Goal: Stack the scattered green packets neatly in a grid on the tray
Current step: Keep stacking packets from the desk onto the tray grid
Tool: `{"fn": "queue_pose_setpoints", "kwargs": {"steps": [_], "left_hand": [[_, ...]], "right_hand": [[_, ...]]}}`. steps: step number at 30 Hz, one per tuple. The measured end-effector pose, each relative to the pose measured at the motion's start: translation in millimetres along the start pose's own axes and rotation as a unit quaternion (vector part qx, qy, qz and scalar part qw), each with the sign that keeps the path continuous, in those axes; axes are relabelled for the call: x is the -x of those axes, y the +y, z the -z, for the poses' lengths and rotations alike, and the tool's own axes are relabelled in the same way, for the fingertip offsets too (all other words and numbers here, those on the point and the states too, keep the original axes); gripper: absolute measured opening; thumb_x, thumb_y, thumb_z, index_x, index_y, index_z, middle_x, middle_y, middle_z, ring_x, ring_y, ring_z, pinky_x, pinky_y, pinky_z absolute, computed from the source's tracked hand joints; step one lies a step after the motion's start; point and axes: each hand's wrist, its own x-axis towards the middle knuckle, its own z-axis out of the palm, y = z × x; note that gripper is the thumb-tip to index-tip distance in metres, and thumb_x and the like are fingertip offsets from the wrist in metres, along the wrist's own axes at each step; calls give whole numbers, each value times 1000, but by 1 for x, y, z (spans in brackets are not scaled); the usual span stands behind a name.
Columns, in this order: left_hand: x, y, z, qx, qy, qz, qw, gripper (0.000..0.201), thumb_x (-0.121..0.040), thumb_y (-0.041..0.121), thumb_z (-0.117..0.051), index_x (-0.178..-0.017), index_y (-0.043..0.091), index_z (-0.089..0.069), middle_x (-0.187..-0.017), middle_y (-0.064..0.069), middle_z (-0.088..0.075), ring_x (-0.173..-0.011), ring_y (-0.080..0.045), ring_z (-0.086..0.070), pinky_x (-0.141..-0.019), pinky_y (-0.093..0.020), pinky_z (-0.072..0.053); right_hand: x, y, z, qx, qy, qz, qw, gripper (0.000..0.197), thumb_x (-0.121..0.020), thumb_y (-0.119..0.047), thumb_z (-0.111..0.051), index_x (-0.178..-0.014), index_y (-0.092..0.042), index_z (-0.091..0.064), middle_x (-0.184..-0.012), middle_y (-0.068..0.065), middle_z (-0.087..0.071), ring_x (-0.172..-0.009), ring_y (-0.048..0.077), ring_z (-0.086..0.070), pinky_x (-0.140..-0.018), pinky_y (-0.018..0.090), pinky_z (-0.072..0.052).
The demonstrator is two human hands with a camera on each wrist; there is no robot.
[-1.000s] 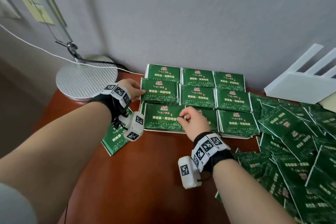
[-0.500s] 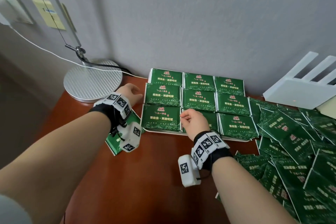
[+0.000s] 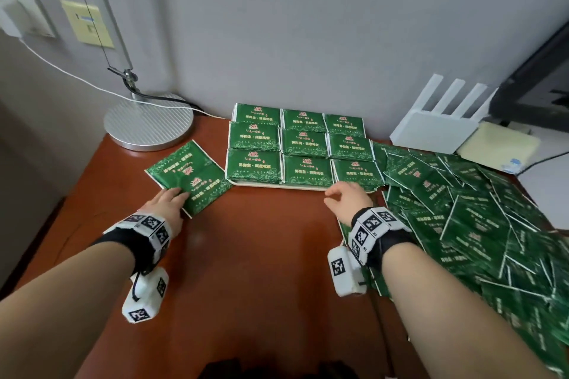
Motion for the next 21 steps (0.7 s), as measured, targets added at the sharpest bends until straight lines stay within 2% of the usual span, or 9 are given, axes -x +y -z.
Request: {"fn": "queue_pose_setpoints", "kwargs": {"steps": [4,6,9,12,16,18,21], "left_hand": [[18,2,4,-31,0,-7,999,58,-91,18,-44,-144,31,-23,-152,9,-16,-140,-19,-20,-115,-33,-20],[27,6,5,-23,5,3,1000,50,-94,22,-41,-142,32,-29,-150,9,-22,-138,-21,-25,-112,-33,-23],[42,13,3,5,2,22,1000,38,-96,27,-39,-135,31,-39,-144,7,-29,-134,-22,-28,-108,-35,-29],[64,18,-6,-15,-11,20,1000,30,-96,33,-39,-125,27,-48,-138,5,-34,-134,-22,-27,-107,-37,-33],[94,34,-25,-63,-59,-12,996,26,-91,41,-48,-110,25,-56,-134,4,-34,-136,-22,-22,-112,-39,-29],[106,49,-34,-49,-58,-24,997,22,-88,39,-54,-106,26,-57,-134,4,-34,-136,-22,-21,-113,-39,-28],[116,78,-46,8,-39,-34,999,24,-87,27,-59,-110,27,-55,-136,4,-31,-136,-22,-20,-114,-34,-25]], "right_hand": [[27,45,-29,86,-97,-103,986,53,-85,-34,-62,-133,-22,-43,-145,10,-30,-130,30,-35,-106,38,-33],[38,60,-46,89,-108,-113,984,63,-83,-34,-65,-138,-21,-37,-148,9,-24,-135,30,-28,-111,39,-29],[48,68,-62,80,-84,-73,991,68,-82,-36,-65,-141,-22,-34,-151,4,-20,-137,26,-24,-113,37,-26],[53,64,-66,102,-99,-44,989,68,-84,-40,-60,-143,-25,-30,-152,2,-18,-137,24,-25,-110,36,-28],[59,69,-58,117,-103,24,987,67,-87,-40,-57,-144,-24,-27,-152,-1,-20,-136,23,-29,-109,33,-30],[65,74,-54,122,-118,71,983,64,-89,-38,-54,-145,-24,-26,-152,-3,-23,-135,22,-30,-109,33,-30],[74,79,-51,113,-131,130,976,55,-91,-33,-51,-142,-23,-31,-148,-3,-29,-132,20,-34,-107,32,-32]]}}
